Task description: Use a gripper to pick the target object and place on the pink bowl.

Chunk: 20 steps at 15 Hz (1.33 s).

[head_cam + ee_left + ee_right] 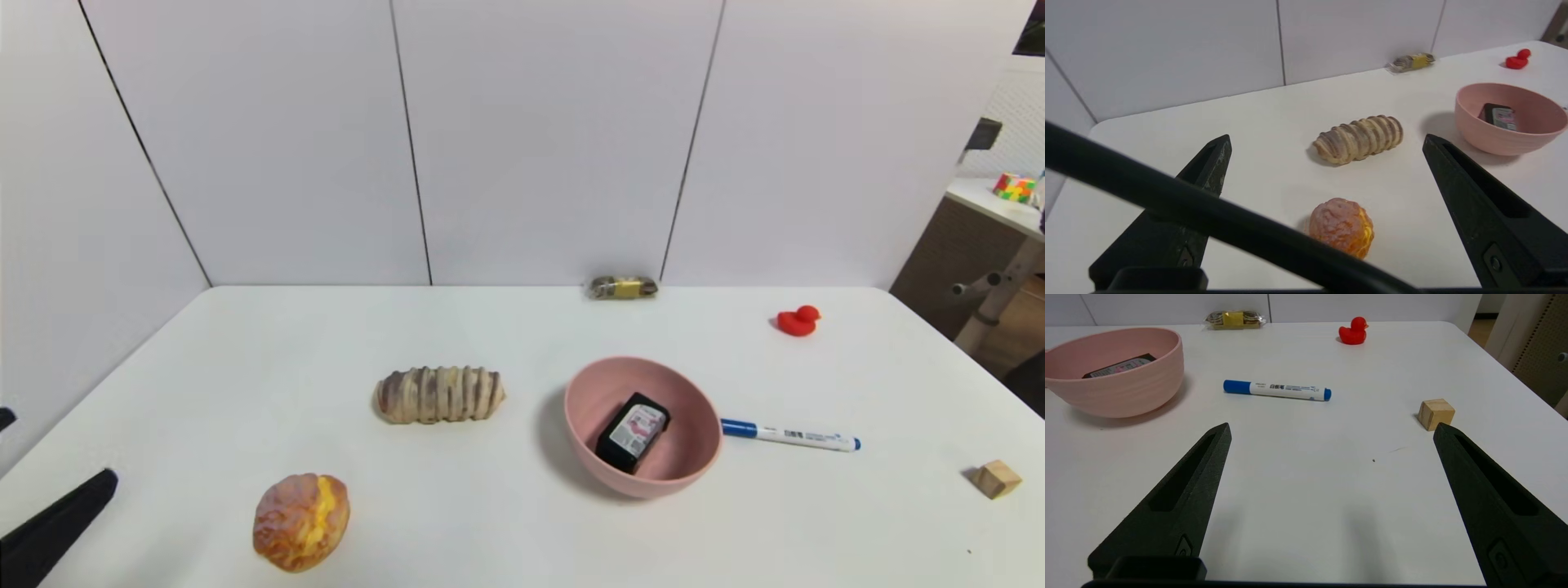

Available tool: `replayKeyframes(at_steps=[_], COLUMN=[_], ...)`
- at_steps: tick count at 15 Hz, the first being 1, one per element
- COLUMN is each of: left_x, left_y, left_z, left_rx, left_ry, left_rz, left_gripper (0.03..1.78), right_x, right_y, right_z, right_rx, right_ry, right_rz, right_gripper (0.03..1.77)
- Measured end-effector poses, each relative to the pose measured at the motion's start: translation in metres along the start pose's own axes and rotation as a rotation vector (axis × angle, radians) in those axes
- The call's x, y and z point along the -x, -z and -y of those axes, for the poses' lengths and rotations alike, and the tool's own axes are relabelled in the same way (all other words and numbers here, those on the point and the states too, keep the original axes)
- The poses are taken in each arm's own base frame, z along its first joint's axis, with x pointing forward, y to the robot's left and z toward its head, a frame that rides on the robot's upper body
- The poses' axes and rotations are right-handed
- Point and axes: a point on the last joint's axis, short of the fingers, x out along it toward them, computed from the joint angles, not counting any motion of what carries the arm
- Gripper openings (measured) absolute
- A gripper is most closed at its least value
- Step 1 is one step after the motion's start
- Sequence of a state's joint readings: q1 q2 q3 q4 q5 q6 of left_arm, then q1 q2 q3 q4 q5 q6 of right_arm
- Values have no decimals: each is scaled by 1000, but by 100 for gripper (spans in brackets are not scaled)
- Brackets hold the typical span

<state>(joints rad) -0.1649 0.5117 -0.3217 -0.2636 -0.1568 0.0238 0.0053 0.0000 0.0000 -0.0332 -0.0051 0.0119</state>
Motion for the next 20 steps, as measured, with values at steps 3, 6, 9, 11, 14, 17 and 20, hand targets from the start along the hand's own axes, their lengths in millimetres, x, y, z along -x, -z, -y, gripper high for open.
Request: replayKeyframes(at_steps=[3, 6, 9, 11, 14, 17, 20], left_x=[22, 33, 43, 51, 55, 57, 57], left_y=[28, 57, 84, 99, 114, 116, 116], left_z=[4, 7, 10, 11, 11, 12, 12], left_rx=[9, 20, 45, 58, 29, -13, -8], left_ry=[-69, -122, -167, -234, -304, -300, -301], left_rz=[40, 37, 33, 3, -76, -84, -81], left_gripper=[169, 169, 169, 169, 169, 169, 169], right_x=[0, 0, 0, 0, 0, 0, 0], right_y=[0, 0, 0, 0, 0, 0, 0], right_z=[0, 0, 0, 0, 0, 0, 0], right_rx=[0, 0, 0, 0, 0, 0, 0], right_ry=[-1, -1, -1, 0, 0, -1, -1], right_rz=[0, 0, 0, 0, 0, 0, 0], right_gripper=[171, 171, 171, 171, 171, 171, 171])
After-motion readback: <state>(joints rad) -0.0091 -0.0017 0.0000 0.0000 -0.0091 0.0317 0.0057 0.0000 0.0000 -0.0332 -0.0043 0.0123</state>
